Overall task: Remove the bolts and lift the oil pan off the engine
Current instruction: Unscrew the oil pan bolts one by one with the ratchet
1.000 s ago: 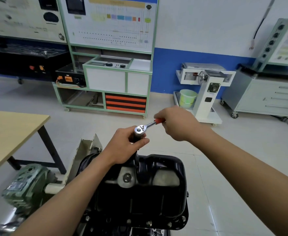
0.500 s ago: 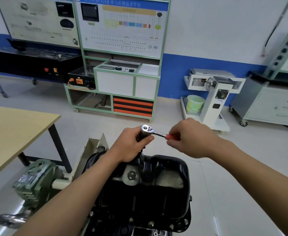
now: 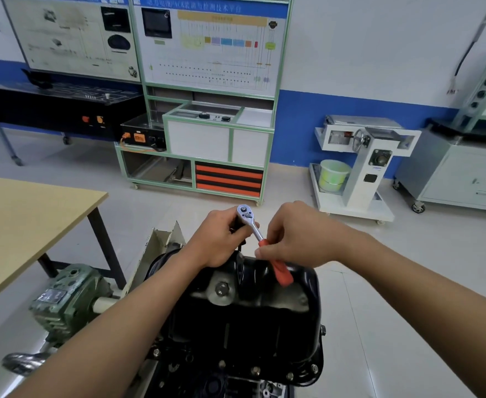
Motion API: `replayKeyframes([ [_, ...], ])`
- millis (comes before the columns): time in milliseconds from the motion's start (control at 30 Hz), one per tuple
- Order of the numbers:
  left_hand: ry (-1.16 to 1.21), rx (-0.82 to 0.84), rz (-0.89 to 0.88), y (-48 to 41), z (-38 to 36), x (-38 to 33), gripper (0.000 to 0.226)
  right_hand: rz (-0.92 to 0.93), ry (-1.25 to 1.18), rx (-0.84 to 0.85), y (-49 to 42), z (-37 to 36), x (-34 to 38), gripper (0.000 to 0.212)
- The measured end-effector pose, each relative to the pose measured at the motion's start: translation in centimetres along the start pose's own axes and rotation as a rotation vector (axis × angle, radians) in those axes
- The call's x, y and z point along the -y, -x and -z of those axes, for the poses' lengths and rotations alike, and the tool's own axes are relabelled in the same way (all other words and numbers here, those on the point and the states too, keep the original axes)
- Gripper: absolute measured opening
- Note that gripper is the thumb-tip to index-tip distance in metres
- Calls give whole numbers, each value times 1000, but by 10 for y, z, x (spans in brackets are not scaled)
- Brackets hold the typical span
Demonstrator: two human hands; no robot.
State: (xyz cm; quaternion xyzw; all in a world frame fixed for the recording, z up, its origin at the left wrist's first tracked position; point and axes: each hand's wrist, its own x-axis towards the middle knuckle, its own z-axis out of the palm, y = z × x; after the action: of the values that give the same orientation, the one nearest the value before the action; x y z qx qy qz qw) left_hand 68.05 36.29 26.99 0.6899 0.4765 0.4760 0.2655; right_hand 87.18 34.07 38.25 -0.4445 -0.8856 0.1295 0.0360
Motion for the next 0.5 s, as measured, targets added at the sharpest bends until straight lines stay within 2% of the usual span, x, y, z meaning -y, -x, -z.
replayKeyframes([
  [233,-55,11,-63,-1,1,8,18,-47,191,90,-9,18,-10,27],
  [333,-44,17,-75,-2,0,7,5,-71,363,50,-17,22,-13,22],
  [467,-28,28,-67,0,0,4,9,-73,505,-62,-30,21,-22,5],
  [500,-34,30,-63,0,-1,4,14,-63,518,-106,-33,21,-24,9],
])
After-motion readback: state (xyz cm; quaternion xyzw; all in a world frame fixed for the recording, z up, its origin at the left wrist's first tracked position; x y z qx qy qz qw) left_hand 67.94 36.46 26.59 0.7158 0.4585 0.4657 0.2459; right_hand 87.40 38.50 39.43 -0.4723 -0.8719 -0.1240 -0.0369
